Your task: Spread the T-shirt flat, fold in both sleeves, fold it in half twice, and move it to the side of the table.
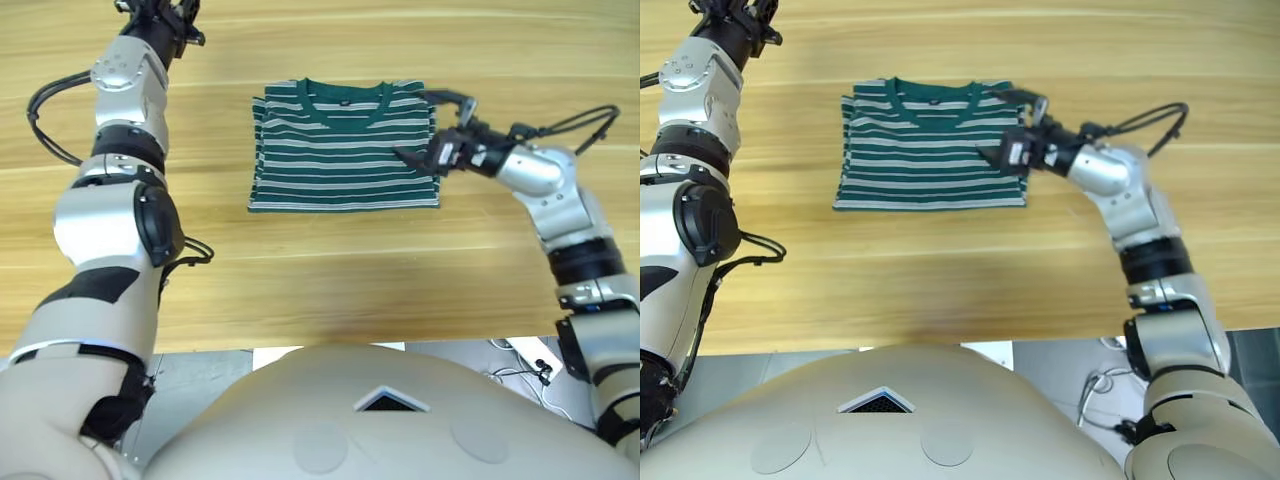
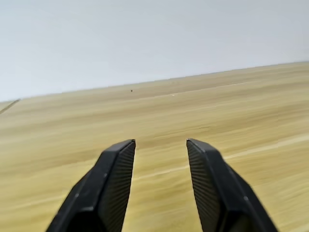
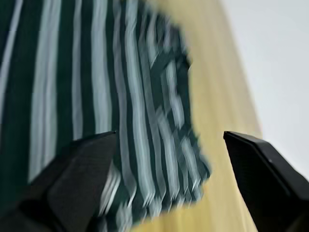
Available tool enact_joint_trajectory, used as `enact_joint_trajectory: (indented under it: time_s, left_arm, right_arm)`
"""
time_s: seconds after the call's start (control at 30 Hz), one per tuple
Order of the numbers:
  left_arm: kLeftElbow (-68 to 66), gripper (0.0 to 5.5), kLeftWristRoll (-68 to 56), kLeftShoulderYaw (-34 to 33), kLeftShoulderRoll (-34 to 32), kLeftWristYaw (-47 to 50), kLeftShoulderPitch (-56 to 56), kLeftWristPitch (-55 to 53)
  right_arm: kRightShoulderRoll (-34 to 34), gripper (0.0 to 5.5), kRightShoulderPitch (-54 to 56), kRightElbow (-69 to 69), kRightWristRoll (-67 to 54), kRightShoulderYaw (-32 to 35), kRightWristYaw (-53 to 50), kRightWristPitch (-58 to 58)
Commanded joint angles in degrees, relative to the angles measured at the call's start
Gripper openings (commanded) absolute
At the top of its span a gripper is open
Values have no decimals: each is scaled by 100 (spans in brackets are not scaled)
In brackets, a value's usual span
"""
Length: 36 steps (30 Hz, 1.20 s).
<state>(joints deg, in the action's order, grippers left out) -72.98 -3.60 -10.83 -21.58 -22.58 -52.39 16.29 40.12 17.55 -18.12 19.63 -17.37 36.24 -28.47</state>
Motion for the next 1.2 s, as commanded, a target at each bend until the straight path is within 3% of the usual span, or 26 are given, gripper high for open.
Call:
enact_joint_trajectory:
  time_s: [0.03,0.17,0.27,0.33,0.43,0.5,0.6,0.67,0.8,0.93,1.07,1.2]
  left_arm:
    - [131,198,148,108,-81,-11,240,249]
    - [193,198,224,150,-87,65,338,405]
    - [202,198,255,175,-72,100,344,458]
    - [202,198,267,180,-78,103,345,474]
    - [216,198,268,170,-117,96,340,490]
    - [223,198,266,168,-109,94,327,499]
    - [265,198,270,177,-94,93,355,551]
    - [280,198,269,180,-84,90,363,568]
    - [337,198,283,207,-47,113,410,647]
    - [450,198,322,268,13,148,463,751]
    - [520,198,314,315,46,185,536,819]
    - [550,198,303,364,106,230,615,849]
  right_arm:
    - [482,406,-331,-143,838,-300,53,159]
    - [780,406,-772,67,1114,-613,294,47]
    - [1085,406,-1312,902,529,-658,632,-220]
    - [1419,406,-1729,1736,-248,-594,919,-414]
    - [2247,406,-2545,3873,-2452,-430,1254,-994]
    - [2388,406,-2757,4760,-3739,-280,1321,-1142]
    - [1958,406,-2400,4770,-4558,-45,1192,-658]
    - [1507,406,-1995,4510,-4468,-24,989,-151]
    - [-200,406,-590,3443,-2459,-552,-39,1022]
    - [-1825,406,346,2333,-394,-1581,-810,1313]
    - [-2868,406,945,590,595,-2357,-1199,1125]
    - [-3656,406,1507,-1522,829,-2530,-1549,762]
